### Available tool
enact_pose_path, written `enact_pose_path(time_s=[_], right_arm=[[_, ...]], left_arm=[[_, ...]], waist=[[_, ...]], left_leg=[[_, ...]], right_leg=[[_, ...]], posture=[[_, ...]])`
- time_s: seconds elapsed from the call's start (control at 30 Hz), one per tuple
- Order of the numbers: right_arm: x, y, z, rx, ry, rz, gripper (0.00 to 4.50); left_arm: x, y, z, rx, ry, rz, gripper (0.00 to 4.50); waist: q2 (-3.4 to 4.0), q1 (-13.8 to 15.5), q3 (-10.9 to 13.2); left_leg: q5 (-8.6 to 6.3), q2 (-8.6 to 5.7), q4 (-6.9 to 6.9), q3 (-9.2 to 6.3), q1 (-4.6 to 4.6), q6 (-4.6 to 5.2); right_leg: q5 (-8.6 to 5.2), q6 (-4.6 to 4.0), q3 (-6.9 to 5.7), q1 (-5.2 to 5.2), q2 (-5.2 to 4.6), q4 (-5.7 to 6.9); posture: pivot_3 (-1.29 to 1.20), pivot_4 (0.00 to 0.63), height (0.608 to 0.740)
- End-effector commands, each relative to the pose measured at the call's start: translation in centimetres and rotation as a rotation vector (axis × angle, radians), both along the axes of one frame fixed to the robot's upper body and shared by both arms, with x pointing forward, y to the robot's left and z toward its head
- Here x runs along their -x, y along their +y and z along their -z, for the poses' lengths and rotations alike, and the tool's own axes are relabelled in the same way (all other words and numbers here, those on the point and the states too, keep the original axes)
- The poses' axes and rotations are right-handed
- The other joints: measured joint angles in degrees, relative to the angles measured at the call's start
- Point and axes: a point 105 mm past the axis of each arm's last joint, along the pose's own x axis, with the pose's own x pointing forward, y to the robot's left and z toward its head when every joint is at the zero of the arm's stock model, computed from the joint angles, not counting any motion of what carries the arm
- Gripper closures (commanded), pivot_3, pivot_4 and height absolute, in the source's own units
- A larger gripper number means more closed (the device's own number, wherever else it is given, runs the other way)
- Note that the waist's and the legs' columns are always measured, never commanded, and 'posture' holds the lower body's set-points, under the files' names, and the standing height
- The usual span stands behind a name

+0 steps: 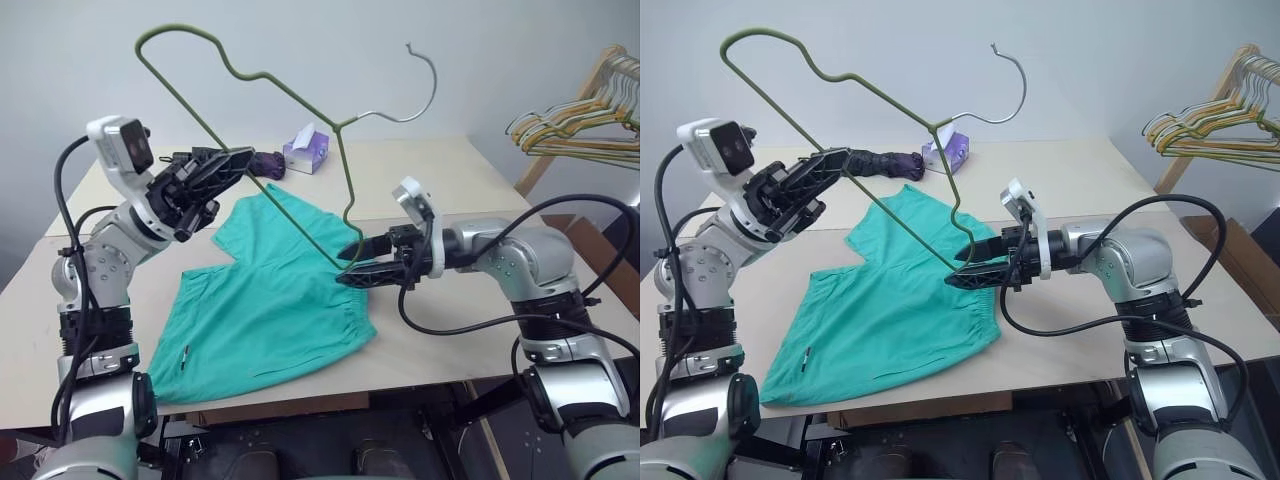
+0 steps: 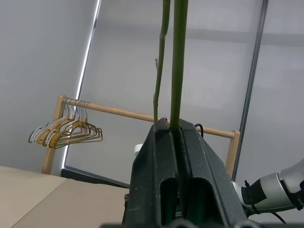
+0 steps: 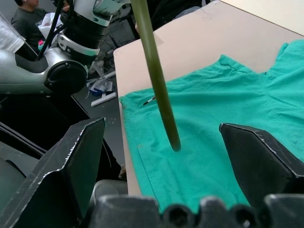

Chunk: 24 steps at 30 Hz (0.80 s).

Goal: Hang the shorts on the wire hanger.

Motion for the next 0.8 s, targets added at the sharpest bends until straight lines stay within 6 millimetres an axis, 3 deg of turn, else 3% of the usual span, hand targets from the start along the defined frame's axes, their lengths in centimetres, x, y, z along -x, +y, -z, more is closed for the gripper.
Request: enact_pose_path(time_s=[0.03,0.17,0.33,0.53,0.77,0.8], right_arm=[[0.3,0.3,-1.8,-0.024,-0.054,-0.038,0.04],[0.4,0.4,-2.0,-0.027,-0.051,-0.044,0.85],[0.3,0.5,-2.0,-0.023,-0.048,-0.041,2.73],[0.4,0.7,-1.9,-0.016,-0.058,-0.053,4.48],[0.2,0.9,-2.1,-0.025,-0.063,-0.038,4.48],[0.1,0.8,-2.1,-0.029,-0.062,-0.032,4.50]], left_arm=[[0.4,-0.1,-1.2,0.012,-0.066,0.004,4.50],[0.3,-0.1,-1.0,0.022,-0.062,0.004,4.50],[0.3,-0.1,-0.8,0.025,-0.055,0.000,4.50],[0.2,-0.2,-0.5,0.040,-0.051,0.000,4.50],[0.1,-0.6,0.4,0.018,-0.042,-0.009,4.50],[0.0,-0.7,0.5,0.013,-0.038,-0.018,3.97]], waist=[[0.00,0.0,0.0],[0.00,-0.1,0.0],[0.00,0.0,0.0],[0.00,-0.1,0.0],[0.00,-0.1,0.0],[0.00,-0.1,0.0]], left_leg=[[0.00,0.00,0.00,0.00,0.00,0.00],[0.00,0.00,0.00,0.00,0.01,0.00],[0.00,0.00,0.00,0.00,0.01,0.00],[0.00,0.00,0.00,0.00,0.01,0.00],[0.00,0.00,0.02,0.00,0.03,0.00],[0.00,0.00,0.02,0.00,0.03,0.00]], right_leg=[[0.00,0.00,0.00,0.00,0.00,0.00],[0.00,0.00,0.00,0.00,0.00,0.01],[0.00,0.00,0.00,0.00,0.00,0.01],[0.00,0.00,0.00,0.00,0.00,0.02],[0.00,0.00,0.00,0.01,0.01,0.04],[0.00,0.00,0.00,0.01,0.01,0.04]], posture=[[0.04,0.000,0.740],[0.04,0.000,0.740],[0.04,0.000,0.740],[0.04,0.000,0.740],[0.03,0.000,0.740],[0.03,0.000,0.740]])
